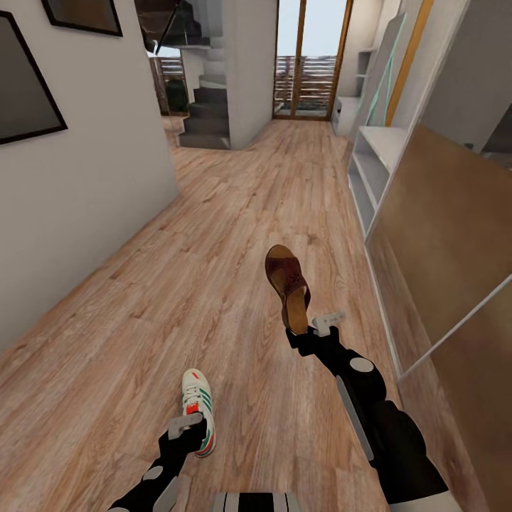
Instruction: Pick up the two gym shoes and the two sandals from the corridor floor and place them onto the hallstand (shoe rack) in the corridor, making sure they are on the rack and not on the floor. Arrange them so the two gym shoes are next to each other and the two sandals are next to each other.
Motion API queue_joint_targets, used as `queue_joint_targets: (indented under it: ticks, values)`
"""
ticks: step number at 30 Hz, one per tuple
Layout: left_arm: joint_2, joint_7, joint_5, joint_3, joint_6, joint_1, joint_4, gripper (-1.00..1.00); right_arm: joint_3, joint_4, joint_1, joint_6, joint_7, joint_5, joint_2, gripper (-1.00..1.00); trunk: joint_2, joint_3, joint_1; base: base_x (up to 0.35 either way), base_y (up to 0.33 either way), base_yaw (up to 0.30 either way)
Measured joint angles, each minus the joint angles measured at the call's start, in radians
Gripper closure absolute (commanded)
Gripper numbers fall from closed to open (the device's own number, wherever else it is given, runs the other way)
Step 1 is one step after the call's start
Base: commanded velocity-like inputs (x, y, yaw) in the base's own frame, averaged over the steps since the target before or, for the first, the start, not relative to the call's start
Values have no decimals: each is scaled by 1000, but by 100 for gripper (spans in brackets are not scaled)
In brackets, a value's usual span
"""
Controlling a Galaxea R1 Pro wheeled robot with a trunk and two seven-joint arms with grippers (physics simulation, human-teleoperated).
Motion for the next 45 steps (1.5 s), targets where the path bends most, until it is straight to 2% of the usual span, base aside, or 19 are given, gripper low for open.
queue_joint_targets:
  ticks: [19,30,45]
  values:
    - [0,0,0,0,0,0,0,-100,0,0,0,-1,0,0,-4,100,0,0,0,0,0,-4]
    - [1,0,1,1,0,0,-1,-100,0,0,0,-1,0,0,-4,100,0,0,0,0,0,-171]
    - [2,0,5,2,-3,0,0,-100,-1,0,0,0,0,1,-4,100,0,0,0,0,0,-18]
